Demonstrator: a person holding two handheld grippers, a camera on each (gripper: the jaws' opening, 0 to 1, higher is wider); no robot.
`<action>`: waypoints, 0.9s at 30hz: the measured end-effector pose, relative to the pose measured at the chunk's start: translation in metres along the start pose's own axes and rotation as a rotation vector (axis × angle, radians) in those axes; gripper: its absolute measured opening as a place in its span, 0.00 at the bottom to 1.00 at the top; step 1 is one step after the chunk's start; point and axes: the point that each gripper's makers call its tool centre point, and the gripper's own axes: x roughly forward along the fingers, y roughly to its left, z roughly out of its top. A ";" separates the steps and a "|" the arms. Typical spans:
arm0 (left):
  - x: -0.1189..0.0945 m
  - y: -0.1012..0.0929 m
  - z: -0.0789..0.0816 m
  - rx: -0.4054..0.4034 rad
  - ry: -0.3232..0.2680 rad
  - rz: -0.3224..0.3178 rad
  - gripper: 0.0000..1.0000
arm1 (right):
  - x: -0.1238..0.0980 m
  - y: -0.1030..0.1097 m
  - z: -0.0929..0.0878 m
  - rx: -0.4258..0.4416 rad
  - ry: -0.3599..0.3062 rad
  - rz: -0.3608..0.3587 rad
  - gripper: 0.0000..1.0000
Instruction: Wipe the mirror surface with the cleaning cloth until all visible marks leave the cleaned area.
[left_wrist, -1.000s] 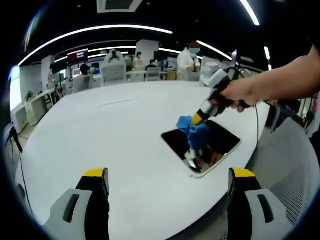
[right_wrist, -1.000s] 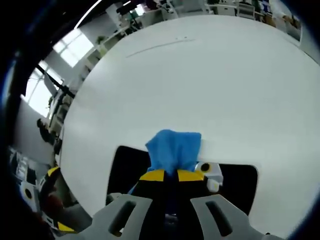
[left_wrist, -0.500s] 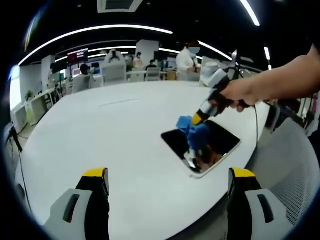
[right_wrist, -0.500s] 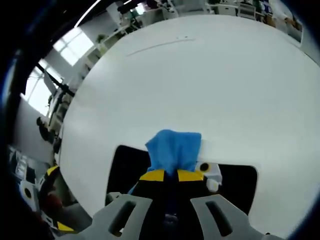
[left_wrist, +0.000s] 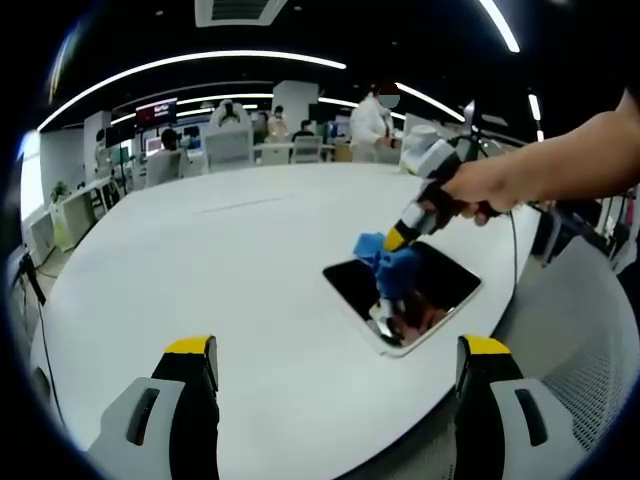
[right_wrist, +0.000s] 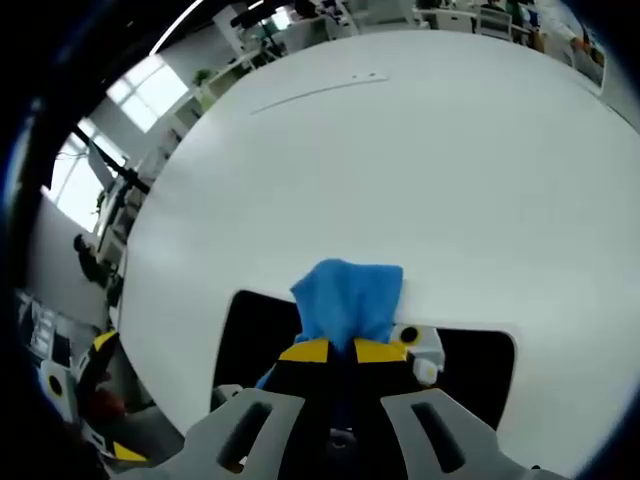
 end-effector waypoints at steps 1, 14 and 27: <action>0.000 0.000 0.000 0.000 0.000 -0.001 0.99 | 0.000 0.000 0.000 0.000 -0.001 -0.001 0.01; 0.000 0.000 -0.001 0.004 0.005 -0.002 0.99 | 0.002 -0.002 0.002 0.005 0.006 0.005 0.01; 0.000 0.000 -0.001 0.005 0.003 -0.002 0.99 | -0.005 -0.019 0.000 0.007 0.014 -0.011 0.01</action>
